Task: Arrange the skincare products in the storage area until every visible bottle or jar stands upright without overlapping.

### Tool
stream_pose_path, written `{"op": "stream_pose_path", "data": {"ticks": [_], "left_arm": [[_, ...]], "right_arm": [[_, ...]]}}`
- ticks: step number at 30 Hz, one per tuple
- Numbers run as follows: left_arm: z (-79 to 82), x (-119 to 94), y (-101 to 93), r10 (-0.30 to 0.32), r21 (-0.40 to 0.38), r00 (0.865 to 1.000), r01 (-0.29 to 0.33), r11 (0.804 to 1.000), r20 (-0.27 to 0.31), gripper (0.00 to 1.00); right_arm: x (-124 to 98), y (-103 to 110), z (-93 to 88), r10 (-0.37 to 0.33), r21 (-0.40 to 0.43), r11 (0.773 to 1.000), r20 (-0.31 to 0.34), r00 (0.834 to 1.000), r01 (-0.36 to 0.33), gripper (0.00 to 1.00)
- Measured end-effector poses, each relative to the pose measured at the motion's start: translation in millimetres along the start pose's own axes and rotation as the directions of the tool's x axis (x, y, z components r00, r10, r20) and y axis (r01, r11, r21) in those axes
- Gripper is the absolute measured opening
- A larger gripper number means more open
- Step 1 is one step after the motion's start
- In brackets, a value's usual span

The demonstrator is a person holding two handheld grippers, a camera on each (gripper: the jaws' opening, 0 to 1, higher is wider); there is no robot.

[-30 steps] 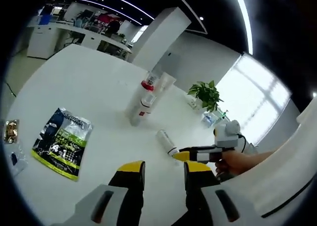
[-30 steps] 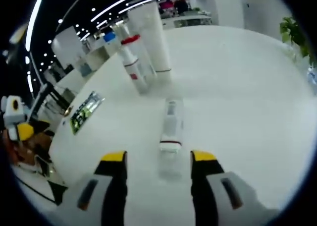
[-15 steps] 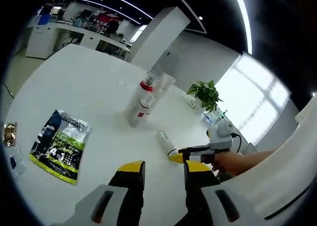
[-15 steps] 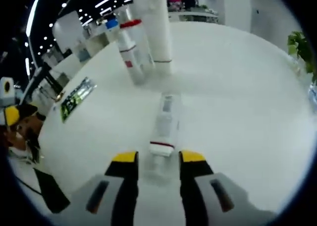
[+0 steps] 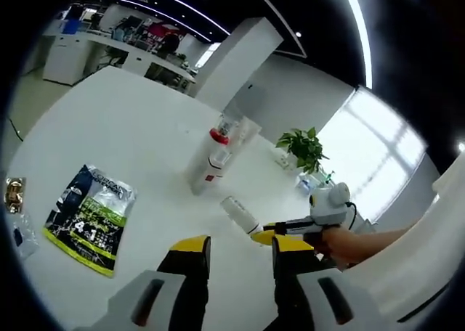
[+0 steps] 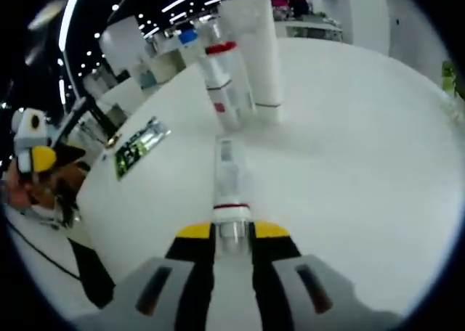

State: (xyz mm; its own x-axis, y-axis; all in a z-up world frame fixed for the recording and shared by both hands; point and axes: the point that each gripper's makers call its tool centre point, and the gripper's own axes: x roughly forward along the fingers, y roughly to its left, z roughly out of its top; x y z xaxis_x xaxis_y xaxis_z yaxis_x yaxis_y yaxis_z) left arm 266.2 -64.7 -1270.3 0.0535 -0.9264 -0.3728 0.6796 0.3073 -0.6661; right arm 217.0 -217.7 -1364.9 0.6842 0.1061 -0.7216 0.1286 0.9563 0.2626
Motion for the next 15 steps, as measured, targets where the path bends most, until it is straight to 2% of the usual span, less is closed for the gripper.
{"op": "stream_pose_path", "data": {"ticks": [4,7,12,15], "left_arm": [[3.0,4,-1.6,-0.012,-0.046,1.0,0.012,0.999,0.006,0.36],[-0.2,7,-2.3,-0.016,-0.058,1.0,0.015,0.998,-0.006,0.36],[-4.2,9,-4.6,-0.029,-0.096,0.999,0.027,0.995,-0.022,0.37],[-5.8,9,-4.0,-0.031,-0.119,0.999,0.028,0.992,-0.023,0.38]], "right_arm": [[-4,21,5.1,0.067,-0.071,0.995,0.01,0.998,-0.066,0.16],[-8,35,9.1,0.082,-0.116,0.99,0.021,0.996,-0.079,0.16],[-15,61,21.7,0.153,-0.14,0.98,0.056,0.987,-0.143,0.16],[-19,73,26.7,0.186,-0.189,0.967,0.058,0.981,-0.172,0.16]]}}
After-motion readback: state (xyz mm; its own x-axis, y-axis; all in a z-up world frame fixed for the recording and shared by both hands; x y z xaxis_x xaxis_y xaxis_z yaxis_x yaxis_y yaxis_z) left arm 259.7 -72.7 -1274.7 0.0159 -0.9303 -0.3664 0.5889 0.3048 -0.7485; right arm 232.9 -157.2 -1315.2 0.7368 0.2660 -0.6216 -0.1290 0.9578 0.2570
